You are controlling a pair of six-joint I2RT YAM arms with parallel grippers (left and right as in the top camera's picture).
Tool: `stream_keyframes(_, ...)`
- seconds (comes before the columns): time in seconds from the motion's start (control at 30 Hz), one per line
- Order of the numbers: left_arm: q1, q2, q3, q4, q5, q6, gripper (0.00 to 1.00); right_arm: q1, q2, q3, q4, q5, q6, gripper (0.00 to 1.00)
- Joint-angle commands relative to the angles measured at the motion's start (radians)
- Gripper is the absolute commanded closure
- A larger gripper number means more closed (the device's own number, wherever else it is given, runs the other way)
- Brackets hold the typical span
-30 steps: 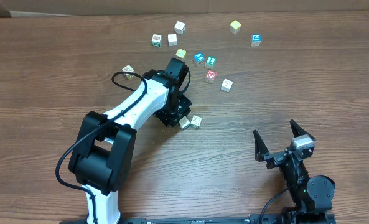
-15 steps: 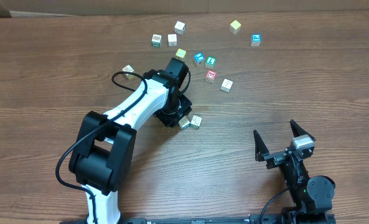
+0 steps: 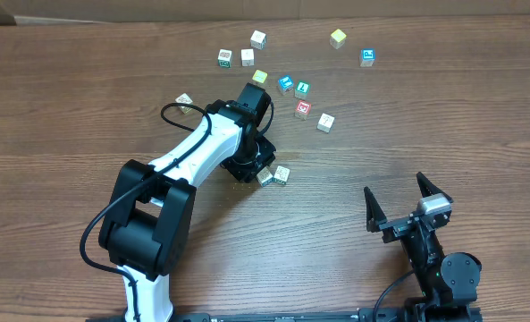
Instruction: Form a circle
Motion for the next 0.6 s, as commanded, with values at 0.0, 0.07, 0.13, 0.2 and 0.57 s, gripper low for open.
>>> stream_keyframes(0.0, 0.001, 0.010, 0.004, 0.001, 0.018, -0.001, 0.62, -0.001, -0.008, -0.010, 0.006, 0.002, -0.001, 0.00)
stream_keyframes(0.07, 0.001, 0.010, 0.004, 0.001, 0.018, -0.001, 0.62, -0.001, -0.008, -0.010, 0.006, 0.002, -0.001, 0.00)
stream_keyframes(0.13, 0.001, 0.010, 0.004, 0.001, 0.019, 0.000, 0.62, -0.001, -0.008, -0.010, 0.006, 0.002, -0.001, 0.00)
stream_keyframes(0.2, -0.002, 0.010, 0.004, 0.001, 0.019, 0.000, 0.62, -0.001, -0.008, -0.010, 0.006, 0.002, -0.001, 0.00)
stream_keyframes(0.57, -0.010, 0.010, 0.004, 0.002, 0.018, -0.001, 0.62, -0.001, -0.008, -0.010, 0.006, 0.002, -0.001, 0.00)
